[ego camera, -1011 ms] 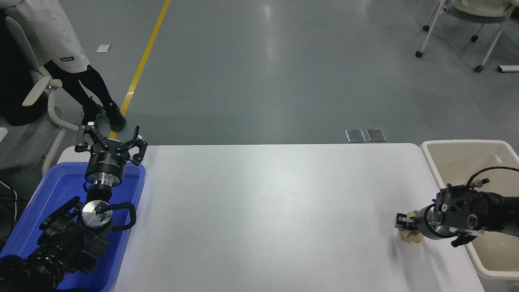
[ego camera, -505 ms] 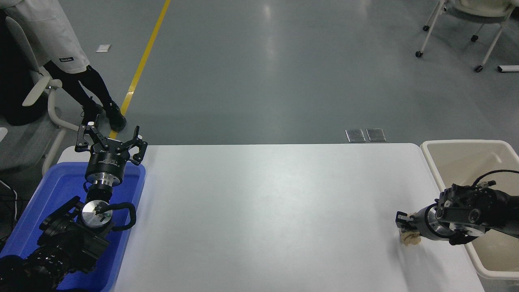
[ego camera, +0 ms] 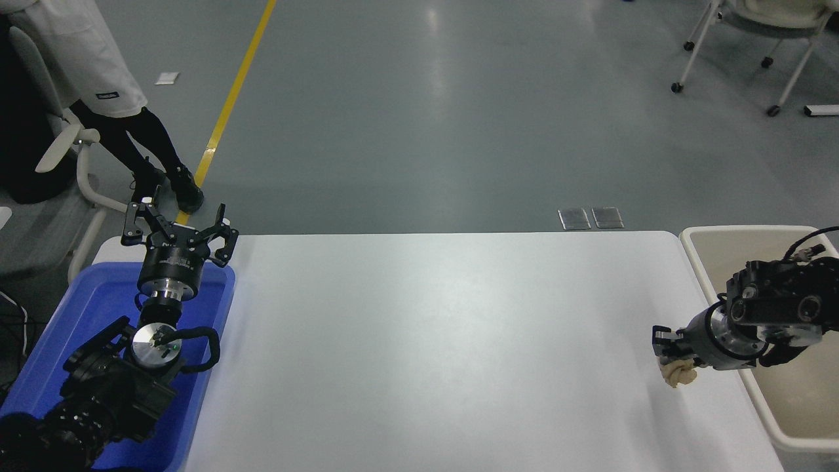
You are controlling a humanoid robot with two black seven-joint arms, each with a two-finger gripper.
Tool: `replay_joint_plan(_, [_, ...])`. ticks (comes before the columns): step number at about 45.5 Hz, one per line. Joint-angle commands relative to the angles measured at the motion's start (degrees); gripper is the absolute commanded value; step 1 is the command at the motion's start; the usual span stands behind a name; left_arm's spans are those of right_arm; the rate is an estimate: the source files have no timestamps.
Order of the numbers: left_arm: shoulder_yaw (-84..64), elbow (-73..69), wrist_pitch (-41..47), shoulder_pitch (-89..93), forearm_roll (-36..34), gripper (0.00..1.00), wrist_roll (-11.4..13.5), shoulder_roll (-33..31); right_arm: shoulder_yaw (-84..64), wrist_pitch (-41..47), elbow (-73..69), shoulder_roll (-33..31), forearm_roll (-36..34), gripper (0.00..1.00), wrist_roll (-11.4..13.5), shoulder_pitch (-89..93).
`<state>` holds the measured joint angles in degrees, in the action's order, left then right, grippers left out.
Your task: Pick up paper ball place in dustbin
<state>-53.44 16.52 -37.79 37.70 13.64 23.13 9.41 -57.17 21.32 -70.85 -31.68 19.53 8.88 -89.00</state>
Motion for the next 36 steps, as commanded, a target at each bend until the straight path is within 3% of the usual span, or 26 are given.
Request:
replay_joint_plan(1, [0.0, 0.0, 0.0, 0.0, 0.07, 0.99, -0.01, 0.0, -4.61, 9.17, -6.58, -1.36, 0.42, 0.0, 0.0, -13.12])
replay_joint_plan(14, [0.0, 0.0, 0.0, 0.0, 0.07, 0.99, -0.01, 0.0, -6.28, 23.68, -10.19, -2.06, 2.18, 0.0, 0.09, -28.41])
replay_joint_plan(36, [0.0, 0.0, 0.0, 0.0, 0.07, 0.99, -0.01, 0.0, -9.53, 23.68, -11.77, -2.59, 5.42, 0.0, 0.18, -44.94])
